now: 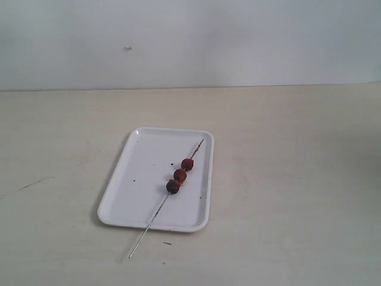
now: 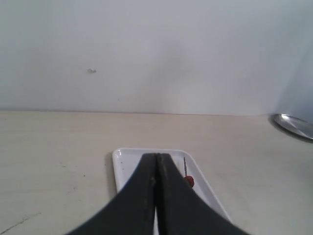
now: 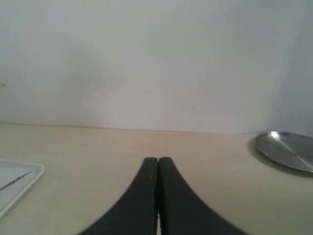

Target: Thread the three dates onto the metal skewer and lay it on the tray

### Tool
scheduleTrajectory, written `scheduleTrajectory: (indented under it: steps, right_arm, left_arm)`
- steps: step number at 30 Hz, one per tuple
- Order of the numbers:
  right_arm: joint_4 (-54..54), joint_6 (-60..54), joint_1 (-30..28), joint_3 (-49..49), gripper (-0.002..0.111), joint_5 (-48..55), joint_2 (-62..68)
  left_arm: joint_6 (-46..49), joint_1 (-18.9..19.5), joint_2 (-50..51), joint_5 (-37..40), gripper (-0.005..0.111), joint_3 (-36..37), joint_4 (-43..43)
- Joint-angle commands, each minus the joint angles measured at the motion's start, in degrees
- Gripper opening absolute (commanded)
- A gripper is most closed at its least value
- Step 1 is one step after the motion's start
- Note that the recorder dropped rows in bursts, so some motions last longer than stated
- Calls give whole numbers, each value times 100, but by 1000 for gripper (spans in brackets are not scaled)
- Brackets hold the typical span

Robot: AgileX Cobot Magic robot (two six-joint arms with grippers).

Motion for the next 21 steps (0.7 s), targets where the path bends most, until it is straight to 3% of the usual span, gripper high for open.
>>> scheduleTrajectory:
  steps: [1, 6, 13, 21]
  right_arm:
    - [3, 30, -108, 40, 0, 417, -30]
    - [-15, 300, -108, 52, 0, 931, -30]
    - [-278, 1301, -108, 479, 0, 860, -30]
    - [-255, 1341, -108, 479, 0, 619, -30]
  left_arm:
    - [-35, -1, -49, -26, 0, 29, -30]
    - [-35, -1, -49, -40, 0, 29, -30]
    - [-35, -1, -49, -40, 0, 29, -30]
    - [-35, -1, -49, -40, 0, 29, -30]
